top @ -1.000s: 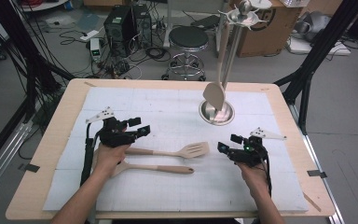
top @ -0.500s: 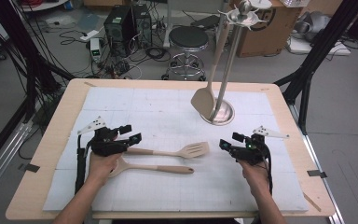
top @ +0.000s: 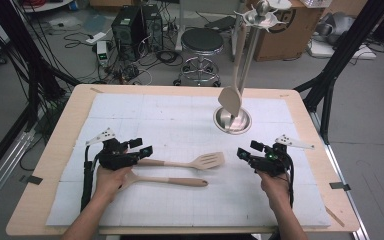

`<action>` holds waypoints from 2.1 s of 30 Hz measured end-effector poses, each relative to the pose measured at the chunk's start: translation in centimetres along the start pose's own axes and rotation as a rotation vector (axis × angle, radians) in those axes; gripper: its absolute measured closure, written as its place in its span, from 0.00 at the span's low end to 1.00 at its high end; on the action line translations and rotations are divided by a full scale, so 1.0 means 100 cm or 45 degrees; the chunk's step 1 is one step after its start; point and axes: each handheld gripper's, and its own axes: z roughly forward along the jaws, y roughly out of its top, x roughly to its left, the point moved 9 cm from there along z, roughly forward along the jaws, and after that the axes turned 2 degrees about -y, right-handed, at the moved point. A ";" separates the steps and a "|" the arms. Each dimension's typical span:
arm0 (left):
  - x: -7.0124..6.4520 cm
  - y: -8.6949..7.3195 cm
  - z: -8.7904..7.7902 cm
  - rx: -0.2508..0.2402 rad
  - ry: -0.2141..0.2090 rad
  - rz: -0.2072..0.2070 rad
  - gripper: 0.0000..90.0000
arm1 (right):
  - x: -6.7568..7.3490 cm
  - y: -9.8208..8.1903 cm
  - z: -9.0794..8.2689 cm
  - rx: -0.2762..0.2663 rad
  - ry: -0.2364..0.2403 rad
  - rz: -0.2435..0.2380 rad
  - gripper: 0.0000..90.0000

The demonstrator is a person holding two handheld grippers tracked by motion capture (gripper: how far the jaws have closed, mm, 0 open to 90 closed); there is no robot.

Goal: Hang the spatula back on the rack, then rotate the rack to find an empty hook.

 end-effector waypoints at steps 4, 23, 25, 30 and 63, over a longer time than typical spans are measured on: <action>0.000 -0.002 0.001 0.016 -0.001 -0.009 0.30 | 0.000 0.001 0.000 -0.010 0.001 -0.002 0.16; -0.013 0.002 -0.003 -0.036 -0.053 0.017 0.29 | 0.000 0.048 -0.005 -0.134 -0.044 0.018 0.39; -0.013 0.002 -0.003 -0.047 -0.053 0.007 0.29 | 0.003 0.057 -0.008 -0.159 -0.039 0.002 0.48; -0.011 -0.001 -0.003 -0.036 -0.044 -0.012 0.29 | 0.001 0.072 -0.004 -0.184 -0.033 -0.013 0.74; -0.018 0.003 -0.012 -0.085 -0.048 0.042 0.28 | 0.002 0.174 -0.001 -0.461 -0.048 0.079 1.00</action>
